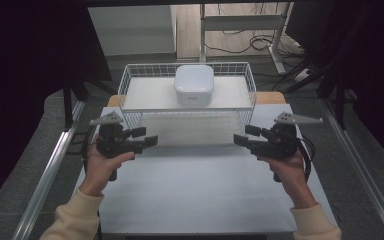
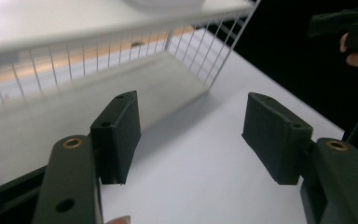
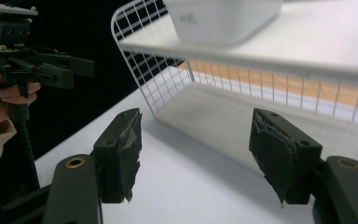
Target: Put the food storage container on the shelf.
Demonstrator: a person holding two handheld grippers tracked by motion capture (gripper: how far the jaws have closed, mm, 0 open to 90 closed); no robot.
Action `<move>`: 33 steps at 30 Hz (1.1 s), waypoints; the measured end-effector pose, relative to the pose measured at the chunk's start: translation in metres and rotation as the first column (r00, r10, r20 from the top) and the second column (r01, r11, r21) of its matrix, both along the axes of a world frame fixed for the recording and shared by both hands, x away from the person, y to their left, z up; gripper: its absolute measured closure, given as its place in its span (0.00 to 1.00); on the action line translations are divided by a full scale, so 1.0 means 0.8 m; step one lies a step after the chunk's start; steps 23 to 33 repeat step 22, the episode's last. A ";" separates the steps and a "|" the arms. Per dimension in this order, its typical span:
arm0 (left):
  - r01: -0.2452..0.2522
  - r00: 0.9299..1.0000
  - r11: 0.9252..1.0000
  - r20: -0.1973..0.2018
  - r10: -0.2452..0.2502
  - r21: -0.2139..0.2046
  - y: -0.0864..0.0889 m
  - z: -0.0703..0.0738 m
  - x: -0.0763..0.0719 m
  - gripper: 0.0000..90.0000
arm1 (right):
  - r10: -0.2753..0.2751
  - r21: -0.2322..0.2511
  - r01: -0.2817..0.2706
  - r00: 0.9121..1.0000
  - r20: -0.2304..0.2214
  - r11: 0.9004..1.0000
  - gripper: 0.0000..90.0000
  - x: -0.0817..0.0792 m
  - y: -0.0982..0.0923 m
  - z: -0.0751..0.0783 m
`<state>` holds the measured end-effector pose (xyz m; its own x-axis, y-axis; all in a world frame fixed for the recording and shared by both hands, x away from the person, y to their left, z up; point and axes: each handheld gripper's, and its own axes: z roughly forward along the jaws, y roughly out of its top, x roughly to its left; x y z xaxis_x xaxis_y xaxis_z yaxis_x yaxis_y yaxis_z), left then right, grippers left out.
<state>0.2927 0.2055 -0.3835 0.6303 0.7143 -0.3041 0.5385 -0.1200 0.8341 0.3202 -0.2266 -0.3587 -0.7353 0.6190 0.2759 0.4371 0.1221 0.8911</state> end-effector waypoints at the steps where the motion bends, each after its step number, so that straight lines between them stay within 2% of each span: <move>1: -0.002 1.000 1.000 -0.006 0.002 0.012 0.002 -0.008 -0.005 0.40 | 0.000 -0.002 0.000 1.000 -0.004 1.000 0.37 -0.005 -0.003 -0.007; 5: -0.021 0.999 0.999 -0.047 0.023 0.044 0.008 -0.045 -0.023 0.40 | -0.007 -0.045 0.006 1.000 -0.003 0.999 0.36 -0.022 -0.011 -0.036; 9: -0.019 0.996 0.998 -0.088 0.025 0.063 0.009 -0.078 -0.034 0.39 | -0.007 -0.074 0.004 1.000 -0.031 0.997 0.35 -0.034 -0.010 -0.068; 11: -0.029 0.994 0.998 -0.103 0.035 0.058 0.009 -0.091 -0.037 0.39 | -0.010 -0.092 0.006 0.999 -0.043 0.996 0.35 -0.040 -0.009 -0.087; 12: -0.023 0.993 0.997 -0.117 0.031 0.068 0.008 -0.095 -0.036 0.39 | -0.009 -0.106 0.004 0.999 -0.054 0.994 0.34 -0.041 -0.007 -0.095; 13: -0.020 0.992 0.996 -0.121 0.030 0.084 0.008 -0.097 -0.035 0.38 | -0.006 -0.133 -0.002 0.998 -0.066 0.991 0.33 -0.041 -0.005 -0.101; 15: -0.034 0.992 0.996 -0.115 0.043 0.080 0.008 -0.098 -0.035 0.38 | -0.020 -0.164 0.011 0.998 -0.057 0.986 0.33 -0.040 -0.003 -0.105; 18: -0.037 0.994 0.996 -0.104 0.045 0.079 0.010 -0.096 -0.038 0.38 | -0.019 -0.158 0.014 0.999 -0.031 0.987 0.30 -0.041 -0.002 -0.101; 22: -0.047 0.994 0.995 -0.095 0.056 0.093 0.012 -0.098 -0.040 0.34 | -0.034 -0.172 0.034 0.999 0.002 0.985 0.24 -0.044 -0.002 -0.106; 33: -0.047 0.994 0.995 -0.095 0.056 0.093 0.012 -0.098 -0.040 0.34 | -0.034 -0.172 0.034 0.999 0.002 0.985 0.24 -0.044 -0.002 -0.106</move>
